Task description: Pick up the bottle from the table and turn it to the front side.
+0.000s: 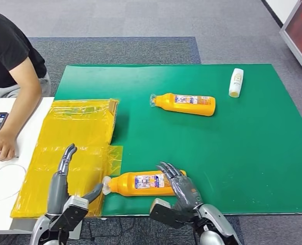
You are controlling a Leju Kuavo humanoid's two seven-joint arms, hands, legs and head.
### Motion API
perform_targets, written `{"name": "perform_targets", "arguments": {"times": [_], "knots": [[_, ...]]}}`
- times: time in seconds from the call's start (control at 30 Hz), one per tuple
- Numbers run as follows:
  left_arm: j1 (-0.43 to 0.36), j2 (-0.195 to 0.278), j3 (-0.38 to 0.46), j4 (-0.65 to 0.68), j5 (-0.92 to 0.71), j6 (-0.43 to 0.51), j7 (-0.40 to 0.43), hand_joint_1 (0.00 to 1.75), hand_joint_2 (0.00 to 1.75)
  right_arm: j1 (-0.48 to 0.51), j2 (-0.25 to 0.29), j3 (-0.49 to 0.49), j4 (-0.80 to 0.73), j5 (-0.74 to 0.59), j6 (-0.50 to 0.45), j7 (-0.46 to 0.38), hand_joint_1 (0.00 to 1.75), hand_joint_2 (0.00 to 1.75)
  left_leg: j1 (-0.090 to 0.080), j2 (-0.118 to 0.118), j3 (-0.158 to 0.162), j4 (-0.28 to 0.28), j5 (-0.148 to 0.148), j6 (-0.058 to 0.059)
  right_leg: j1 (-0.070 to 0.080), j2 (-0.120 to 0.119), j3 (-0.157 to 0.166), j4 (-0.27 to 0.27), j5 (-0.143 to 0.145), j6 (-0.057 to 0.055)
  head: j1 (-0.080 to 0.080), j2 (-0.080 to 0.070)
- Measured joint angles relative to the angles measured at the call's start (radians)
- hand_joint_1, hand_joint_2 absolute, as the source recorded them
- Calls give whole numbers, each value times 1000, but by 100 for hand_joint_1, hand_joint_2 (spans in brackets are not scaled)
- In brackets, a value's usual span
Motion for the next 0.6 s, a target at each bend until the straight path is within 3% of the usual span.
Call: {"name": "perform_targets", "arguments": {"times": [0.6], "knots": [[-9, 0, -19, 25, 11, 20, -7, 0, 175, -42, -18, 35, 58, 29, 35, 29, 0, 175, 0, 0, 0, 0, 0, 0, 0, 0, 0, 0, 0, 0, 0, 0]]}}
